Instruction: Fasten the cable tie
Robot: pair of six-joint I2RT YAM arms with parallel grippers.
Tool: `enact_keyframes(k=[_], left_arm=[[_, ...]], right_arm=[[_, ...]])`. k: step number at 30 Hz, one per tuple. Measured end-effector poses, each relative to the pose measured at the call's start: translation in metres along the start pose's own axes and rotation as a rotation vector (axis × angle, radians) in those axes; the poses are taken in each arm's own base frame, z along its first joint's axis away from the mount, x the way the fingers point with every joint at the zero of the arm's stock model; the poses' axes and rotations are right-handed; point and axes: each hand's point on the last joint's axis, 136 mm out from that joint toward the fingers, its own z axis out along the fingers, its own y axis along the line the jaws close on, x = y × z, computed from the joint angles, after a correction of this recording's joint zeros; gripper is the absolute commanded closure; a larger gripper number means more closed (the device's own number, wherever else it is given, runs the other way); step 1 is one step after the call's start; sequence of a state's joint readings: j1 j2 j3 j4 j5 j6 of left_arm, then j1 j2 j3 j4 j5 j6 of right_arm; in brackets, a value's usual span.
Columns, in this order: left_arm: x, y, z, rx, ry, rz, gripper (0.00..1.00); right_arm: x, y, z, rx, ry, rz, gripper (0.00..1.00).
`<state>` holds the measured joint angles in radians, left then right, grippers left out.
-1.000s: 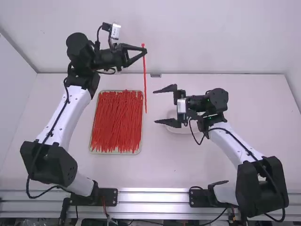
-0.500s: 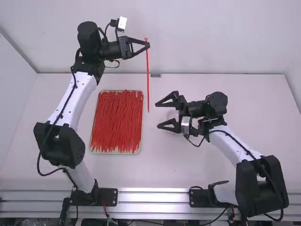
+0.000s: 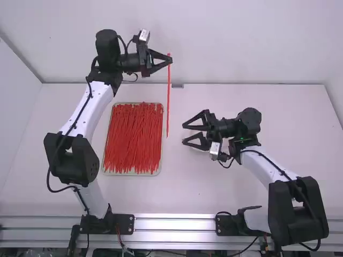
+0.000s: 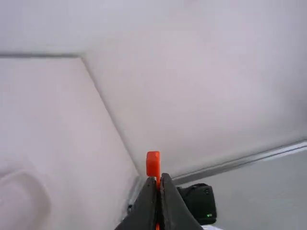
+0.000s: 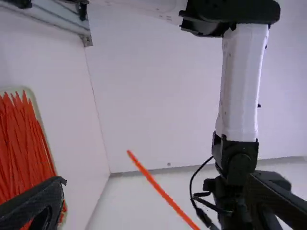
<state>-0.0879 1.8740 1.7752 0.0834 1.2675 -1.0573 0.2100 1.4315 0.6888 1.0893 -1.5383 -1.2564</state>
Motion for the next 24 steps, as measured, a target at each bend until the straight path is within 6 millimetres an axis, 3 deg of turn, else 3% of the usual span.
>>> enact_keyframes(k=[8, 15, 24], left_arm=[[0.026, 0.031, 0.005, -0.075, 0.053, -0.284, 0.98], [0.032, 0.037, 0.010, -0.085, 0.061, -0.302, 0.98], [0.035, 0.049, 0.010, -0.105, 0.050, -0.330, 0.98]], right_arm=[[0.000, -0.004, 0.017, 0.019, 0.008, -0.106, 0.00], [0.001, -0.009, 0.031, 0.040, 0.028, -0.157, 0.02], [0.005, -0.014, 0.035, 0.058, 0.062, -0.197, 0.14]])
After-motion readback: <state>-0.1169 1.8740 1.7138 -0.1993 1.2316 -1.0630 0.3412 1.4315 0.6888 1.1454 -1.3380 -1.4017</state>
